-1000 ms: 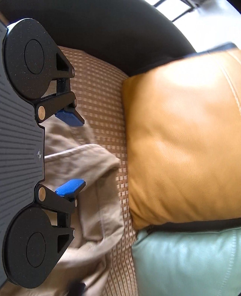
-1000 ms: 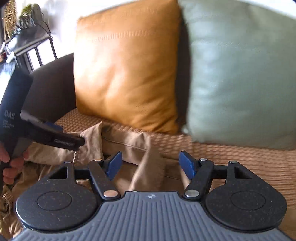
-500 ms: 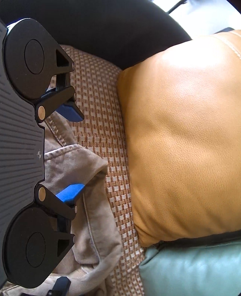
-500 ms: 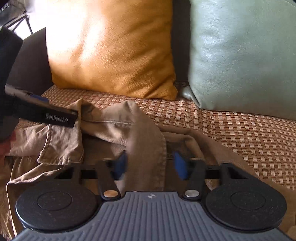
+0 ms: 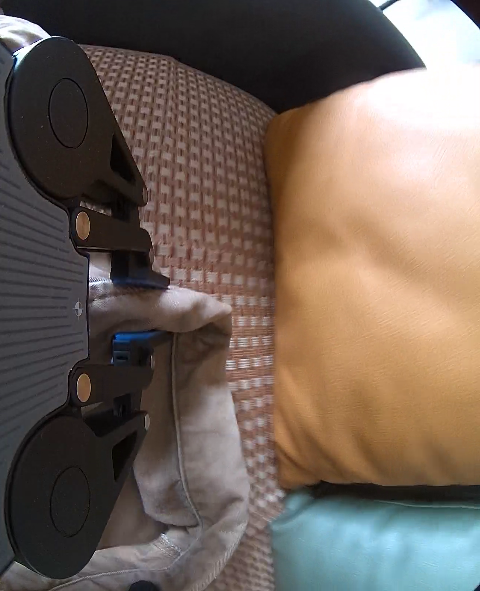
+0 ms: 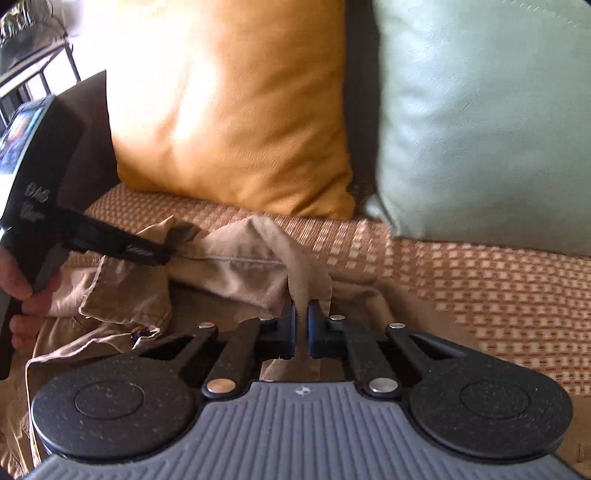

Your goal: Fold clothes

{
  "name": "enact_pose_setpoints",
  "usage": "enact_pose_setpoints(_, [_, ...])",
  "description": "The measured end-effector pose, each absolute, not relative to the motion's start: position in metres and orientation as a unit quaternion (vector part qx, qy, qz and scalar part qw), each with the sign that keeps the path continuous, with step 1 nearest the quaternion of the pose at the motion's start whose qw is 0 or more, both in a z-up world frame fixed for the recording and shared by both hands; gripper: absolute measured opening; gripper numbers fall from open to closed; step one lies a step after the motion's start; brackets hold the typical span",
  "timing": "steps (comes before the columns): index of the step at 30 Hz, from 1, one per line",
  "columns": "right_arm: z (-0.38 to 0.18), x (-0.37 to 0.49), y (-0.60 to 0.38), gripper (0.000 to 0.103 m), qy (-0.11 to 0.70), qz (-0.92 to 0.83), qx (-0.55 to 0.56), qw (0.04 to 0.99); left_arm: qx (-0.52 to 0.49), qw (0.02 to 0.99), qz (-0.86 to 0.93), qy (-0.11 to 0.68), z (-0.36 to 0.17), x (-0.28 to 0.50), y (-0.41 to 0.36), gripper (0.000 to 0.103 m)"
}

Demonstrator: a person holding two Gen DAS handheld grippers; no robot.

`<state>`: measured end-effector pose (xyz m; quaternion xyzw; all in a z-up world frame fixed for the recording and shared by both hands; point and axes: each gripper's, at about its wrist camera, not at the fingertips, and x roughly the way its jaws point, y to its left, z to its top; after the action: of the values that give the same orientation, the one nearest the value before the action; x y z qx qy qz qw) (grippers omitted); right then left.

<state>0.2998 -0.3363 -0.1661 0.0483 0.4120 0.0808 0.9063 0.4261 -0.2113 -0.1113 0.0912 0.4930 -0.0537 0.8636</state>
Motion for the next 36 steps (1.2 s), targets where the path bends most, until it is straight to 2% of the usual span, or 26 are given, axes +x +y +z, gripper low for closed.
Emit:
enact_pose_setpoints(8, [-0.086, 0.319, -0.355, 0.005, 0.333, 0.034, 0.068, 0.94, -0.01, 0.918, -0.049, 0.393, -0.01, 0.425, -0.175, 0.017])
enact_pose_setpoints(11, [-0.061, 0.342, -0.352, 0.005, 0.296, 0.004, 0.064, 0.953, -0.038, 0.93, -0.033, 0.364, 0.001, 0.435, -0.174, 0.017])
enact_pose_setpoints(14, [-0.053, 0.373, -0.346, 0.005, 0.262, -0.028, 0.063, 0.963, -0.022, 0.943, -0.012, 0.333, -0.011, 0.449, -0.185, 0.017])
enact_pose_setpoints(16, [-0.066, 0.394, -0.341, 0.005, 0.263, -0.045, 0.052, 0.962, 0.003, 0.943, -0.003, 0.333, -0.039, 0.463, -0.199, 0.023])
enact_pose_setpoints(18, [-0.089, 0.414, -0.335, 0.005, 0.275, -0.06, 0.036, 0.959, 0.035, 0.936, 0.002, 0.351, -0.073, 0.473, -0.211, 0.05])
enact_pose_setpoints(19, [-0.107, 0.422, -0.333, 0.011, 0.291, -0.057, 0.031, 0.955, 0.051, 0.928, 0.001, 0.368, -0.091, 0.478, -0.216, 0.055])
enact_pose_setpoints(20, [-0.126, 0.429, -0.334, 0.013, 0.314, -0.051, 0.034, 0.947, 0.066, 0.92, 0.002, 0.385, -0.107, 0.481, -0.221, 0.056])
enact_pose_setpoints(22, [-0.158, 0.436, -0.339, 0.053, 0.351, -0.045, 0.047, 0.934, 0.086, 0.915, 0.004, 0.395, -0.127, 0.479, -0.224, 0.054])
enact_pose_setpoints(23, [-0.17, 0.436, -0.343, 0.058, 0.363, -0.045, 0.058, 0.929, 0.086, 0.916, 0.0, 0.392, -0.125, 0.476, -0.222, 0.056])
enact_pose_setpoints(25, [-0.171, 0.423, -0.355, 0.058, 0.351, -0.036, 0.079, 0.932, 0.083, 0.919, -0.009, 0.386, -0.117, 0.47, -0.217, 0.062])
enact_pose_setpoints(30, [-0.119, 0.349, -0.38, 0.071, 0.288, -0.009, 0.067, 0.955, 0.064, 0.931, -0.046, 0.357, -0.052, 0.42, -0.192, 0.068])
enact_pose_setpoints(33, [-0.09, 0.275, -0.391, 0.078, 0.267, 0.027, 0.055, 0.962, 0.078, 0.929, -0.088, 0.35, -0.023, 0.354, -0.179, 0.074])
enact_pose_setpoints(36, [-0.076, 0.185, -0.406, 0.078, 0.264, 0.059, 0.059, 0.961, 0.075, 0.919, -0.137, 0.363, -0.018, 0.274, -0.16, 0.074])
